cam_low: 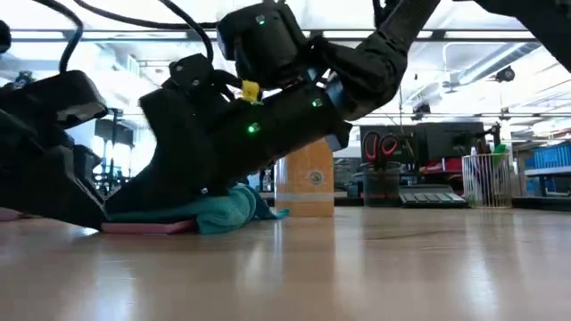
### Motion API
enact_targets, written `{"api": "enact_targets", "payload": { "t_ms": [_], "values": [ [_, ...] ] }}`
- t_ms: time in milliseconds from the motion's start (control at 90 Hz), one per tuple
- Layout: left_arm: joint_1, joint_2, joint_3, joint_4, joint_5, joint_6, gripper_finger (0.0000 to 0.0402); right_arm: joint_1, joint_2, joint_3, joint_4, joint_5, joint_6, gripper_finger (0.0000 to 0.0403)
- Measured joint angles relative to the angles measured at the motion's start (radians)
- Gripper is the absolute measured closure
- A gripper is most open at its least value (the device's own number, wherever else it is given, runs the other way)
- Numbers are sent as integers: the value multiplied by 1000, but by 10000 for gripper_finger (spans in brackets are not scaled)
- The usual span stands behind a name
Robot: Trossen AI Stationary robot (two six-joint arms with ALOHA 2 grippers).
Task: Apply microfiber cloth
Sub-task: Wipe the cellphone with the microfiber cloth
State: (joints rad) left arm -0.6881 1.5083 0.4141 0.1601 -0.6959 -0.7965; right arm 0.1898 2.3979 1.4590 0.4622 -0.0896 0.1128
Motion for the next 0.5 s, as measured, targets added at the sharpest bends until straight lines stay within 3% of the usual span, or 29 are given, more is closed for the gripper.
{"api": "enact_targets", "payload": {
  "t_ms": [278,500],
  "values": [
    [24,-61,0,4,-17,55,341,6,-61,-2,-167,-64,-61,403],
    [30,31,5,101,-17,63,340,39,-139,-8,-342,56,-165,403]
  ]
}}
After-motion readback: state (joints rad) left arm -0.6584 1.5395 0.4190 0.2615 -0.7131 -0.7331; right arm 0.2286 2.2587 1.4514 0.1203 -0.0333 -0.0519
